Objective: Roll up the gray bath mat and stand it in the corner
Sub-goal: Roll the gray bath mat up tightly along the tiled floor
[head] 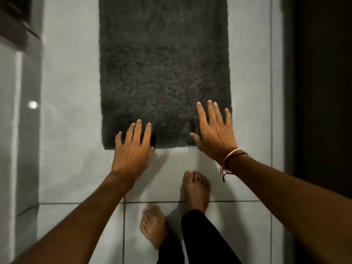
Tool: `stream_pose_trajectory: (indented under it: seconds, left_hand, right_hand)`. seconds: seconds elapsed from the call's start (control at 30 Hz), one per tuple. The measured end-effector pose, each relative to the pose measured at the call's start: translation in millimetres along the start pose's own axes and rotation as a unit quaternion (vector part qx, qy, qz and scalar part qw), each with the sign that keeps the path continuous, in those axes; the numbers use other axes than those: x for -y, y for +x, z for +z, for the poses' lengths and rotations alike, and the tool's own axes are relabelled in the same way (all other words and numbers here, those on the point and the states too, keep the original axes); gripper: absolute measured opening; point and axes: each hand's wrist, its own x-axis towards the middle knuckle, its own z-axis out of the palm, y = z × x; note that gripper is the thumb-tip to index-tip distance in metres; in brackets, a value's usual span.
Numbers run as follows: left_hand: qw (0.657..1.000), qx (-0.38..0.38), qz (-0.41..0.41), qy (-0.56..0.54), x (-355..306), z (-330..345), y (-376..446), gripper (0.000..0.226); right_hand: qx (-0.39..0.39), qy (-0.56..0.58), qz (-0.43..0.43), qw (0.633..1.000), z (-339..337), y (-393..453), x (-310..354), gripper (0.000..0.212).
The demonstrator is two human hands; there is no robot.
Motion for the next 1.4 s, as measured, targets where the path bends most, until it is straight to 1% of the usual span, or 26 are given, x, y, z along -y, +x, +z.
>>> stream_pose_trajectory:
  seconds: [0.07,0.1,0.2,0.23,0.3,0.37,0.47,0.53,0.57,0.63,0.7,0.77,0.83,0.9,0.93,1.0,1.03,1.1,1.13,1.17,1.2,1.23,1.27,1.3,1.33,1.4]
  left_hand:
    - [0.999,0.044,0.011,0.0,0,41,17,0.072]
    - [0.998,0.051,0.019,0.011,1,65,26,0.071]
    - [0.993,0.053,0.079,0.073,1,102,47,0.065]
    - [0.99,0.038,0.097,0.094,2,110,55,0.061]
    - [0.986,0.009,0.117,0.116,5,109,68,0.058]
    - [0.984,-0.002,0.127,0.125,8,104,73,0.062]
    - [0.981,0.0,0.124,0.147,6,91,76,0.073]
    - [0.986,-0.001,0.096,0.134,4,76,89,0.074]
    - [0.99,-0.002,0.073,0.117,2,68,99,0.073]
    - [0.997,0.001,0.021,0.07,0,54,118,0.072]
    - [0.999,-0.023,-0.009,0.048,1,42,135,0.072]
    - [0.996,-0.064,-0.01,0.058,7,37,152,0.071]
    - [0.992,-0.112,-0.007,0.065,13,39,163,0.068]
    - [0.983,-0.173,-0.015,0.052,17,50,168,0.053]
    - [0.98,-0.193,-0.017,0.04,19,60,167,0.046]
    - [0.973,-0.232,-0.012,0.015,24,82,165,0.04]
    - [0.969,-0.248,-0.002,0.0,27,91,162,0.038]
    - [0.957,-0.286,0.042,-0.024,36,105,164,0.027]
    - [0.953,-0.295,0.071,-0.028,41,108,167,0.03]
    - [0.952,-0.289,0.101,-0.019,44,107,168,0.044]
    - [0.953,-0.272,0.133,-0.002,47,105,169,0.058]
    - [0.953,-0.258,0.159,0.022,50,101,169,0.065]
    - [0.952,-0.243,0.178,0.05,52,95,169,0.063]
    - [0.95,-0.234,0.193,0.069,54,89,171,0.055]
    - [0.95,-0.222,0.207,0.071,58,80,175,0.048]
    - [0.962,-0.156,0.223,0.027,69,52,189,0.05]
  right_hand:
    - [0.005,-0.013,-0.019,1.0,42,9,6,0.09]
    - [0.008,-0.016,-0.025,1.0,67,13,8,0.088]
    - [0.009,0.009,-0.058,0.998,114,19,18,0.087]
    - [0.005,0.009,-0.067,0.998,125,22,18,0.088]
    - [-0.012,-0.002,-0.085,0.996,132,26,17,0.09]
    - [-0.008,-0.017,-0.093,0.996,134,26,14,0.088]
    - [-0.012,-0.04,-0.094,0.995,122,28,8,0.071]
    - [-0.017,-0.037,-0.105,0.994,108,37,5,0.059]
    - [-0.032,-0.036,-0.106,0.993,99,44,2,0.054]
    - [-0.099,-0.034,-0.096,0.99,77,59,-4,0.046]
    - [-0.156,-0.042,-0.091,0.983,59,77,-10,0.047]
    - [-0.169,-0.044,-0.096,0.98,52,96,-14,0.044]
    - [-0.184,-0.04,-0.094,0.978,57,111,-18,0.028]
    - [-0.207,-0.035,-0.077,0.975,71,123,-21,0.013]
    - [-0.216,-0.023,-0.068,0.974,83,123,-23,0.011]
    - [-0.26,0.023,-0.085,0.962,111,125,-31,0.014]
    - [-0.285,0.045,-0.105,0.952,122,124,-36,0.025]
    - [-0.314,0.055,-0.138,0.938,135,125,-44,0.057]
    - [-0.316,0.054,-0.148,0.936,140,128,-46,0.067]
    - [-0.315,0.045,-0.155,0.935,139,130,-47,0.07]
    - [-0.314,0.037,-0.16,0.935,136,131,-46,0.066]
    - [-0.316,0.03,-0.17,0.933,132,134,-46,0.058]
    - [-0.308,0.028,-0.184,0.933,126,136,-47,0.051]
    - [-0.294,0.028,-0.201,0.934,118,140,-49,0.045]
    - [-0.263,0.032,-0.213,0.94,107,145,-50,0.043]
    - [-0.177,0.035,-0.201,0.963,80,158,-50,0.05]
